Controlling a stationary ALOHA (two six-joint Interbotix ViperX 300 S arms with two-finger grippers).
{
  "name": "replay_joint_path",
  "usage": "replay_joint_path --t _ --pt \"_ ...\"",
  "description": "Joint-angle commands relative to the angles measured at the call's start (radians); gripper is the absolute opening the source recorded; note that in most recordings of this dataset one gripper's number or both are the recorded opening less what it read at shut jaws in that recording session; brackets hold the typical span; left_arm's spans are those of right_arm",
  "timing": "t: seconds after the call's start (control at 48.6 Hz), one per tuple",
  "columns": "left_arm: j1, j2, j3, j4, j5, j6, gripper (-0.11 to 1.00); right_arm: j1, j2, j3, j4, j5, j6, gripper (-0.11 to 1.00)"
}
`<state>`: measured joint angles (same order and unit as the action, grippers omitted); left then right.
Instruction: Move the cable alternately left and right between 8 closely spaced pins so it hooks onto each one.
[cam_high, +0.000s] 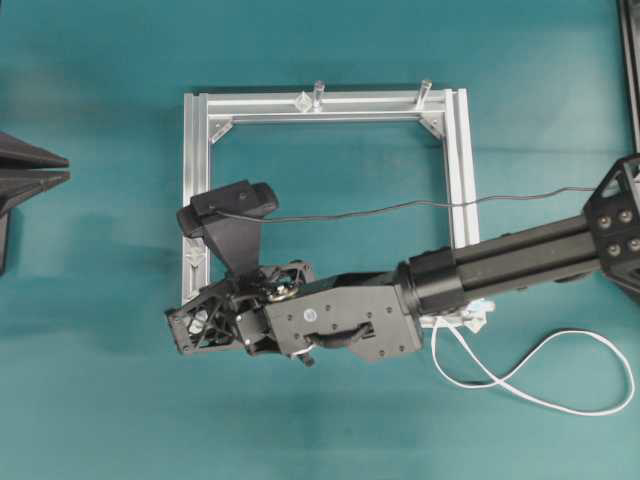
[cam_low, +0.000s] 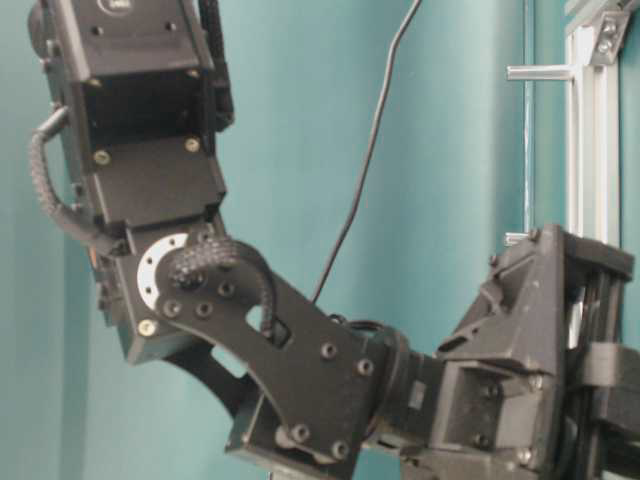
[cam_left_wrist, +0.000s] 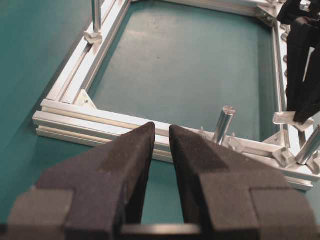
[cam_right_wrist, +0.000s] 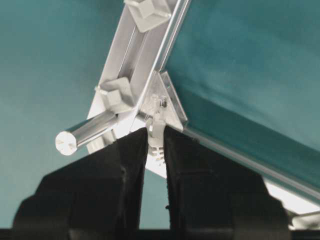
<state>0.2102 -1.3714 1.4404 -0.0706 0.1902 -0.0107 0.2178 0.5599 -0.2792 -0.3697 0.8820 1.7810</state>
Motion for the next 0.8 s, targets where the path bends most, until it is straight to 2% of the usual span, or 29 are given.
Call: replay_joint_path --t 0.0,0.781 --pt "-0.003 0.008 -0.011 0.003 -0.009 -0.009 0.24 0.015 -0.021 -0.029 0.000 -0.002 -0.003 0.13" --pt "-0.002 0.008 -0.011 0.003 -0.011 -0.009 0.24 0.028 -0.021 -0.032 -0.006 -0.006 -0.002 0.13"
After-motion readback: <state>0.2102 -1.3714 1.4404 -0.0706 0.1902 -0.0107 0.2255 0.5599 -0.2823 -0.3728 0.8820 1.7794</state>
